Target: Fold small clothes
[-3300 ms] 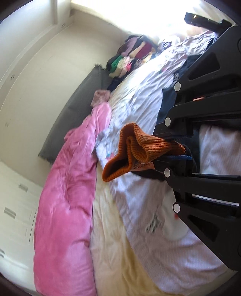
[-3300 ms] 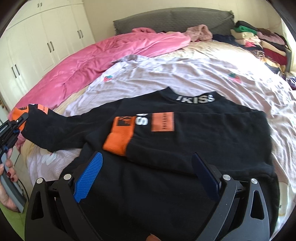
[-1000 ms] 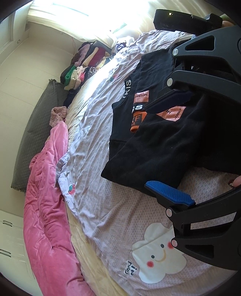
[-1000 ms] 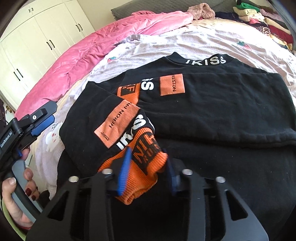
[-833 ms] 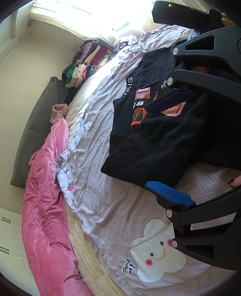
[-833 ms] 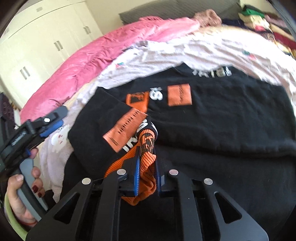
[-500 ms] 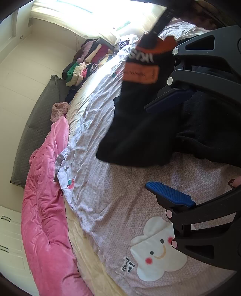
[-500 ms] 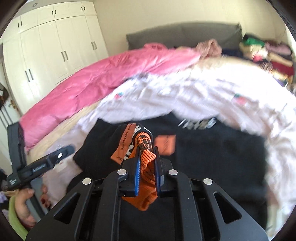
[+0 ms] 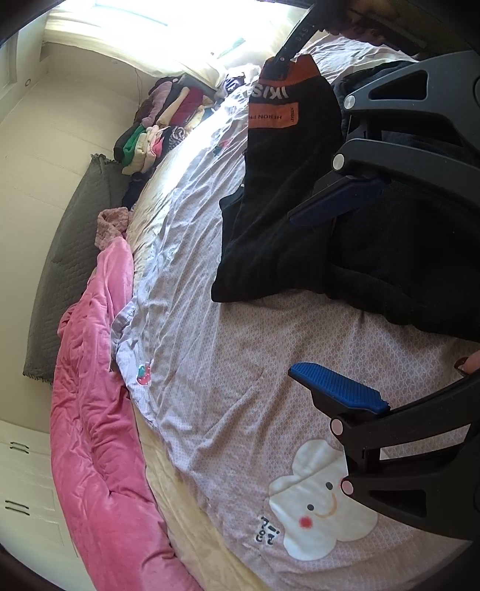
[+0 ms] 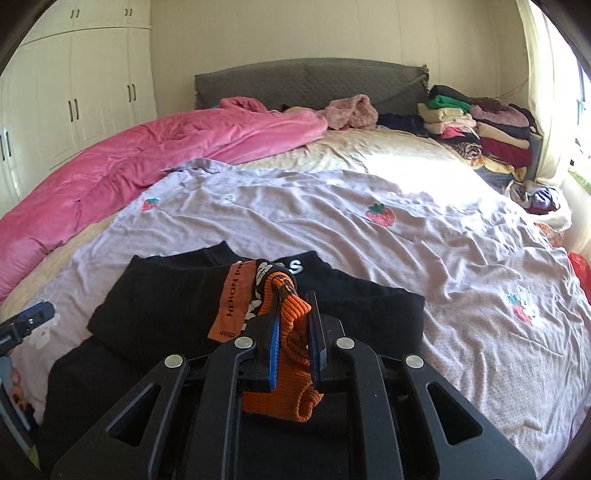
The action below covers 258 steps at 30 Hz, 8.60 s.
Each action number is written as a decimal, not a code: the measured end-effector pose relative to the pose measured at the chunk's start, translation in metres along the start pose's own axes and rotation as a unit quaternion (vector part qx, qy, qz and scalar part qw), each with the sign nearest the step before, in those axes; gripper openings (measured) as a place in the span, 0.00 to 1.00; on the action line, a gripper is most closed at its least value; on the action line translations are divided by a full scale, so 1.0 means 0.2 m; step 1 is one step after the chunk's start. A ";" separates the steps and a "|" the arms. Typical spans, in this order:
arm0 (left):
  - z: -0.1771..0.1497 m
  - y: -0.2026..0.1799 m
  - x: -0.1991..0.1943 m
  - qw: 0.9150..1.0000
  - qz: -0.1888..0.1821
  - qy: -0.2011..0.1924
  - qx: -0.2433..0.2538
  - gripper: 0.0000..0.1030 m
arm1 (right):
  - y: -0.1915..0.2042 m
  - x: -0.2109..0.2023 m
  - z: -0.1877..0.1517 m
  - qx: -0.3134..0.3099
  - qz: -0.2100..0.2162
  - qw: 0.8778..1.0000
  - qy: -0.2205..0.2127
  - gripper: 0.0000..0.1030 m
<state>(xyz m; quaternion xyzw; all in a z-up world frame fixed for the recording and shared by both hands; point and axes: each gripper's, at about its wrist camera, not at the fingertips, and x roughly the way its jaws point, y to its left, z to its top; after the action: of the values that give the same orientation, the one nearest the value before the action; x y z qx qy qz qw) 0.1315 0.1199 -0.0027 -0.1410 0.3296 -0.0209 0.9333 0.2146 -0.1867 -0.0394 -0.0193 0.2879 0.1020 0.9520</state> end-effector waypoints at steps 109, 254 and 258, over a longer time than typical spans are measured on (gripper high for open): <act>-0.06 -0.34 0.41 0.988 -0.036 0.105 0.109 0.64 | 0.10 0.19 -0.26 0.028 0.028 0.996 0.077 0.52; -0.53 0.03 -0.24 0.984 -0.034 0.163 0.062 0.13 | -0.33 -0.51 -1.08 0.051 0.050 0.992 0.101 0.64; -0.54 0.04 -0.22 0.983 -0.038 0.171 0.059 0.09 | -0.35 -0.50 -1.13 0.057 0.052 0.990 0.120 0.51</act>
<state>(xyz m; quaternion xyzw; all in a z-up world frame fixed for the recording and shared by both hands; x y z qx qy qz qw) 0.0295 0.1058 -0.0572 -0.0923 0.4766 -0.0994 0.8686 0.0251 -0.2954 -0.1738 0.0380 0.4057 0.1315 0.9037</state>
